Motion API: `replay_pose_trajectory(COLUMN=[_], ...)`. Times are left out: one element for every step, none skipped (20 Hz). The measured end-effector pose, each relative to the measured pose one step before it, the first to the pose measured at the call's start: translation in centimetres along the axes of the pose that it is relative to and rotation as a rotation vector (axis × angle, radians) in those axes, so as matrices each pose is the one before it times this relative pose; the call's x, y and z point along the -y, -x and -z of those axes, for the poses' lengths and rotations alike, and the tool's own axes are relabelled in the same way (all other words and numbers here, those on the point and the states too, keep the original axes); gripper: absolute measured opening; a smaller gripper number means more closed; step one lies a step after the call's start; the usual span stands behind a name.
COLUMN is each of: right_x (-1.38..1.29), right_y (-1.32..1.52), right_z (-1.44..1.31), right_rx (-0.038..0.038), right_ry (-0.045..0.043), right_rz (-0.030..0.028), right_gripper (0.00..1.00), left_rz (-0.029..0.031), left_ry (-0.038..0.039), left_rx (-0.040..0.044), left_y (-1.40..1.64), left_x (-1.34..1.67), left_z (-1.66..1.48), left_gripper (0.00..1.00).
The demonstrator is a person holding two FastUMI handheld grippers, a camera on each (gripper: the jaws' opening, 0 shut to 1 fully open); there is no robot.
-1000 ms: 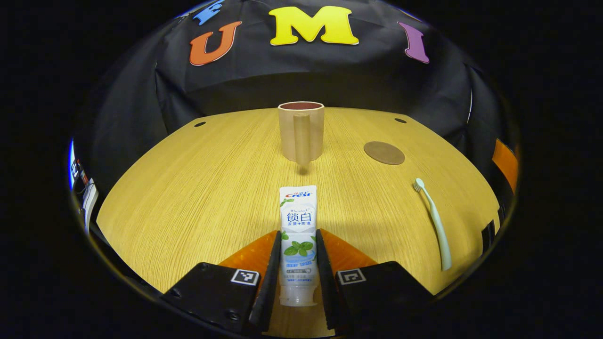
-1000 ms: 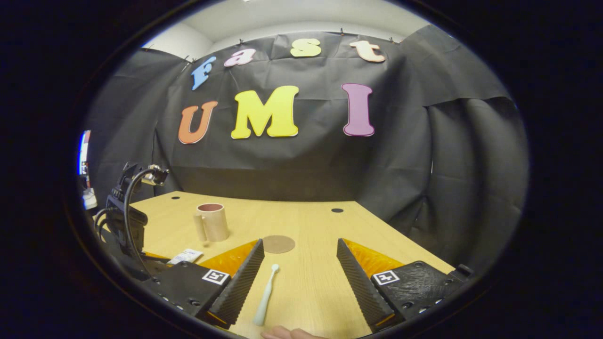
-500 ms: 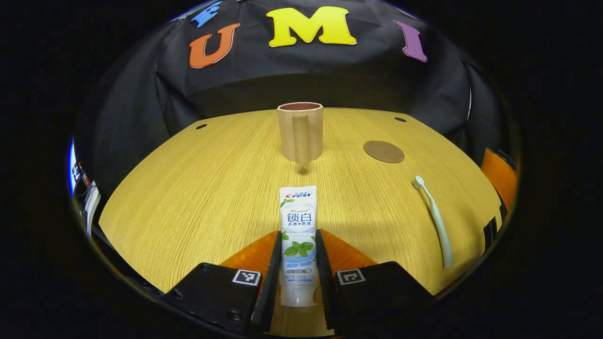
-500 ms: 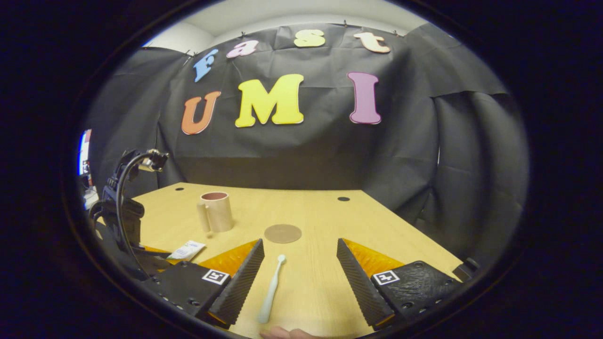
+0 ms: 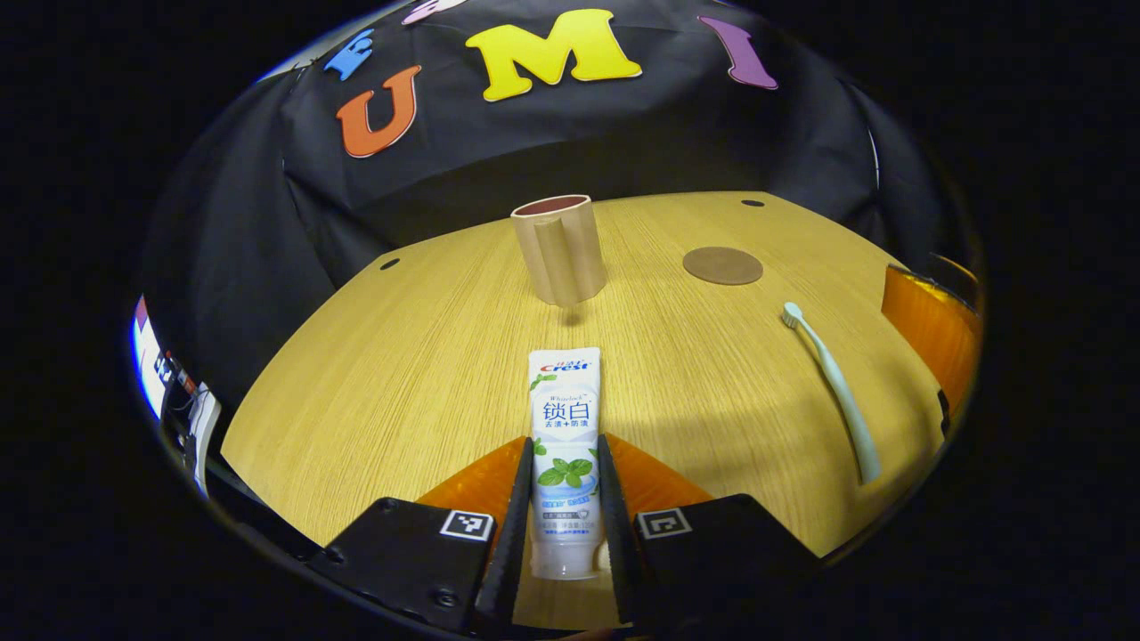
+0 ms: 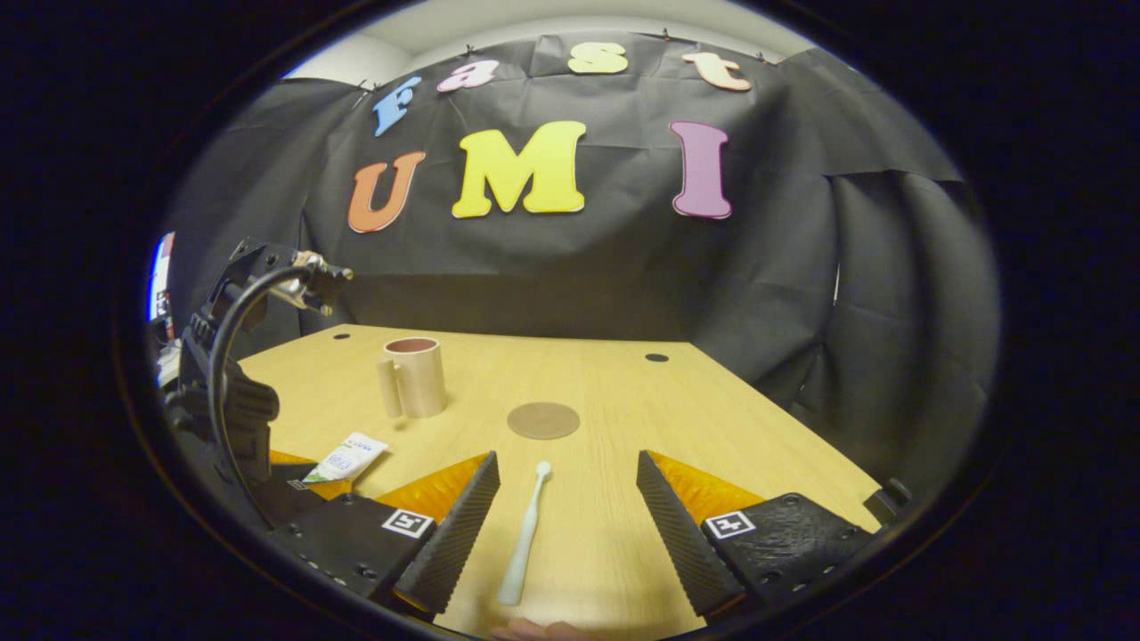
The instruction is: Put the toothbrush and toothpaste on the desktop into the cup, then pick up the cup and place it on the coaster on the desktop.
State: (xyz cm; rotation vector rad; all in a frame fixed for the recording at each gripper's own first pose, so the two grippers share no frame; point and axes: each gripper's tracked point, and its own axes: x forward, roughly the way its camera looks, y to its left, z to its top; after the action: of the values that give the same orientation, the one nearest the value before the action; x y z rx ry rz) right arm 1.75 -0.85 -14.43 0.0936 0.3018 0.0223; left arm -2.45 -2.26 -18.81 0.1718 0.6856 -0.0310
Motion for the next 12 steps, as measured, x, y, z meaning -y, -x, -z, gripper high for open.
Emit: replay_pose_trajectory(right_x=[-0.136,-0.184,-0.139,-0.239,-0.329,-0.362,-0.277,-0.214,-0.349,-0.203,-0.304,-0.201], right_y=[-0.051,-0.132,-0.134,-0.227,-0.024,0.076,-0.131,-0.249,-0.211,-0.179,-0.192,-0.192], right_z=[0.314,0.402,0.196,0.293,0.376,0.631,0.426,0.498,0.31,0.453,0.096,0.45], right_rx=[-0.01324,-0.01352,-0.01247,-0.01303,-0.01262,-0.01515,-0.01769,-0.02108,-0.02271,-0.02296,-0.01123,-0.01931], right_ry=[0.00525,0.00927,0.01052,0.0096,0.00878,0.00763,0.00924,0.00826,0.00008,-0.00102,0.00171,0.00212], right_rz=[-0.00279,-0.00004,-0.00075,-0.00212,-0.00642,-0.00288,0.0005,0.00066,-0.00363,0.00398,-0.00043,0.00142], right_gripper=[0.94,0.95,0.94,0.94,0.94,0.95,0.94,0.95,0.95,0.95,0.95,0.96], left_rz=[0.01173,0.00883,0.01473,0.01503,0.0098,0.00277,-0.00236,-0.00347,0.00103,0.00557,0.00151,0.00011], left_ry=[0.0263,0.03114,0.03275,0.03393,0.02617,0.01465,0.00742,0.00777,0.00933,0.00742,0.01219,0.01166], left_rx=[-0.00013,0.00236,0.00983,0.0141,0.00701,0.0077,0.00955,-0.00045,-0.00207,-0.00034,0.00057,0.00511], left_y=[0.044,0.021,0.036,-0.024,-0.006,-0.045,0.034,-0.042,-0.006,0.111,0.059,0.001], left_x=[0.174,0.099,0.162,0.141,-0.066,-0.057,-0.076,-0.06,0.097,0.033,-0.013,-0.031], left_z=[0.011,-0.021,-0.21,-0.175,0.054,-0.07,-0.182,0.017,0.027,-0.111,-0.068,-0.148], left_gripper=[0.45,0.45,0.45,0.45,0.45,0.45,0.45,0.45,0.45,0.45,0.45,0.45])
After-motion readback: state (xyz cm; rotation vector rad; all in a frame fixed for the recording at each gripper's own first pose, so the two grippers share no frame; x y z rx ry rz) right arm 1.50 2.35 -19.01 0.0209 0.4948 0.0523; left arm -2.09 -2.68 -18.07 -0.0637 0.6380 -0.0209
